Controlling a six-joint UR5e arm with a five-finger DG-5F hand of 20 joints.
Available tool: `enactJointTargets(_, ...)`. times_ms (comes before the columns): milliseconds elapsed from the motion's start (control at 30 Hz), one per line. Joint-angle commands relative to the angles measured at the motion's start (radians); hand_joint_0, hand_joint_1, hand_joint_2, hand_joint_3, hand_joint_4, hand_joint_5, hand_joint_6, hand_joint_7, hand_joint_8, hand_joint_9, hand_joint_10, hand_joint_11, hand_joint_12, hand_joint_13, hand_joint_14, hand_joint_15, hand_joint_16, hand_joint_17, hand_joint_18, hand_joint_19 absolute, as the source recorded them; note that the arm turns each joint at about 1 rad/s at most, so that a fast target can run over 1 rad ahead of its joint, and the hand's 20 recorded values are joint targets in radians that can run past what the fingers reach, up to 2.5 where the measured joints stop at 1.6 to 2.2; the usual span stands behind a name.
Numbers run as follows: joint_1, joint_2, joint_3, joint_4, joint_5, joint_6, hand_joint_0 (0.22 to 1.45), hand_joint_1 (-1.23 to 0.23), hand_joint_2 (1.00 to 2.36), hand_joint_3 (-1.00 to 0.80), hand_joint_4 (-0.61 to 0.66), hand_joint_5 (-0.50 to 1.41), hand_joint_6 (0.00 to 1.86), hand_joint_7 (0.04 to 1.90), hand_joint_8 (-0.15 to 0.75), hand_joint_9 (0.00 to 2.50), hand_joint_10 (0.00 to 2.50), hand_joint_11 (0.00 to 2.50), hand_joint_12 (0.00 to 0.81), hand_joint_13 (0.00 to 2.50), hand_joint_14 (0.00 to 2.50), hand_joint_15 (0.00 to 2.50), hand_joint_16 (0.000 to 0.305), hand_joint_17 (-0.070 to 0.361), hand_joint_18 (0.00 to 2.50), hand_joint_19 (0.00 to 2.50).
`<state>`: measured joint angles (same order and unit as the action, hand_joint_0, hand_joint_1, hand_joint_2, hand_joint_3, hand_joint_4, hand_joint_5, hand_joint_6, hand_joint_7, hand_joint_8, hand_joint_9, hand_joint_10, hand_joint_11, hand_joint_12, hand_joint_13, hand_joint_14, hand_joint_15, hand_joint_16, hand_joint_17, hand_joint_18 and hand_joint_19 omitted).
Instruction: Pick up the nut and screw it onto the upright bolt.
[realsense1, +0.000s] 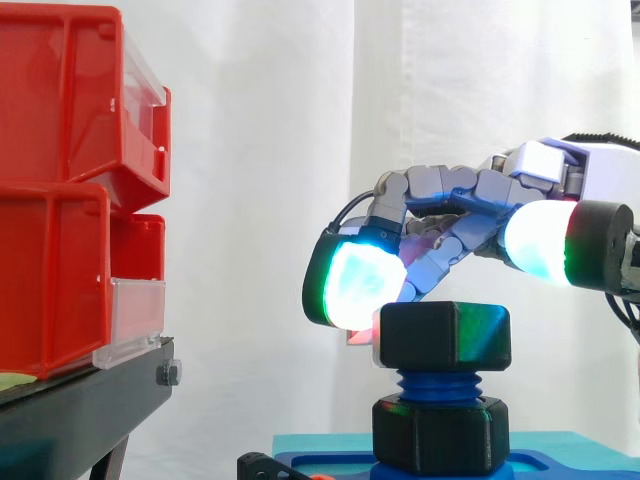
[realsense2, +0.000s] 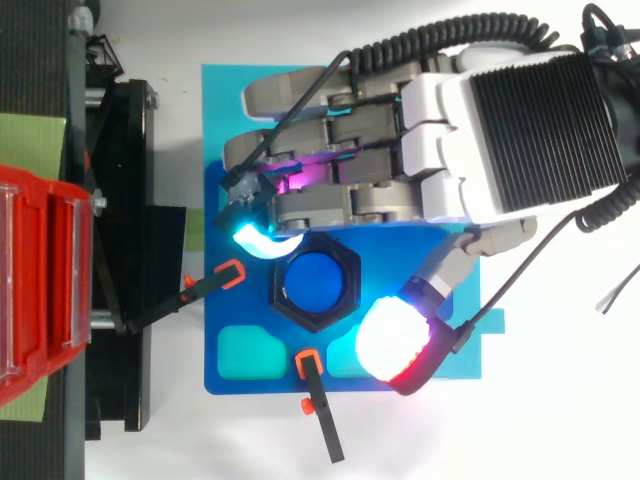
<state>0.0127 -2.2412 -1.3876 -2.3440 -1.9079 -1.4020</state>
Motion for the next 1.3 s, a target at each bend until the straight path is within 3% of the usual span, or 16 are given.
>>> enactJointTargets(0,-0.007,0.0,0.001,0.003,-0.008,0.0,0.48,-0.21,1.0,-0.5,0.19,-0.02,0.5,1.45,0.233,0.82,0.0,0.0,0.208,0.64,0.0,0.0,0.024,0.053,0.34,0.0)
enactJointTargets(433,-0.031,0.0,0.001,0.012,-0.036,-0.008,0.48,-0.22,1.0,-0.5,0.15,0.01,0.5,1.59,0.241,0.9,0.0,0.0,0.195,0.7,0.0,0.0,0.023,0.051,0.4,0.01)
enactJointTargets(500,-0.033,0.0,0.001,0.014,-0.039,-0.008,0.48,-0.22,1.0,-0.5,0.18,-0.01,0.5,1.47,0.234,0.89,0.0,0.0,0.196,0.69,0.0,0.0,0.023,0.051,0.4,0.01)
enactJointTargets(567,-0.034,0.0,0.001,0.023,-0.042,-0.008,0.48,-0.22,1.0,-0.5,0.26,-0.05,0.5,1.05,0.206,0.79,0.0,0.0,0.208,0.57,0.0,0.0,0.025,0.055,0.29,0.0)
enactJointTargets(600,-0.034,0.0,0.001,0.029,-0.043,-0.008,0.48,-0.22,1.0,-0.5,0.26,-0.05,0.5,1.05,0.206,0.79,0.0,0.0,0.208,0.57,0.0,0.0,0.025,0.055,0.29,0.0)
enactJointTargets(633,-0.034,0.0,0.001,0.038,-0.046,-0.006,0.47,-0.21,1.0,-0.5,0.22,-0.07,0.5,0.87,0.202,0.77,0.0,0.0,0.211,0.54,0.0,0.0,0.025,0.057,0.25,0.0)
enactJointTargets(667,-0.034,0.0,0.001,0.045,-0.048,-0.006,0.47,-0.21,1.0,-0.5,0.21,-0.08,0.5,0.82,0.198,0.76,0.0,0.0,0.209,0.54,0.0,0.0,0.026,0.058,0.24,0.0)
enactJointTargets(767,-0.025,0.0,0.001,0.061,-0.048,-0.005,0.47,-0.2,1.0,-0.5,0.19,-0.09,0.5,0.72,0.193,0.73,0.0,0.0,0.212,0.52,0.0,0.0,0.027,0.06,0.21,0.0)
enactJointTargets(1033,-0.008,0.0,0.001,0.061,-0.043,-0.005,0.47,-0.18,1.0,-0.5,0.18,-0.1,0.5,0.66,0.188,0.71,0.0,0.0,0.215,0.49,0.0,0.0,0.027,0.062,0.17,0.0)
enactJointTargets(1100,0.0,0.0,0.001,0.06,-0.039,-0.006,0.47,-0.18,1.0,-0.5,0.18,-0.1,0.5,0.66,0.188,0.71,0.0,0.0,0.216,0.49,0.0,0.0,0.027,0.062,0.17,0.0)
enactJointTargets(1133,0.015,0.0,0.001,0.06,-0.022,-0.008,0.47,-0.18,1.0,-0.5,0.18,-0.1,0.5,0.66,0.188,0.7,0.0,0.0,0.216,0.49,0.0,0.0,0.027,0.062,0.17,0.0)
enactJointTargets(1267,0.026,0.0,0.001,0.058,-0.01,-0.008,0.46,-0.17,1.0,-0.5,0.18,-0.1,0.5,0.66,0.188,0.69,0.0,0.0,0.218,0.48,0.0,0.0,0.028,0.062,0.16,0.0)
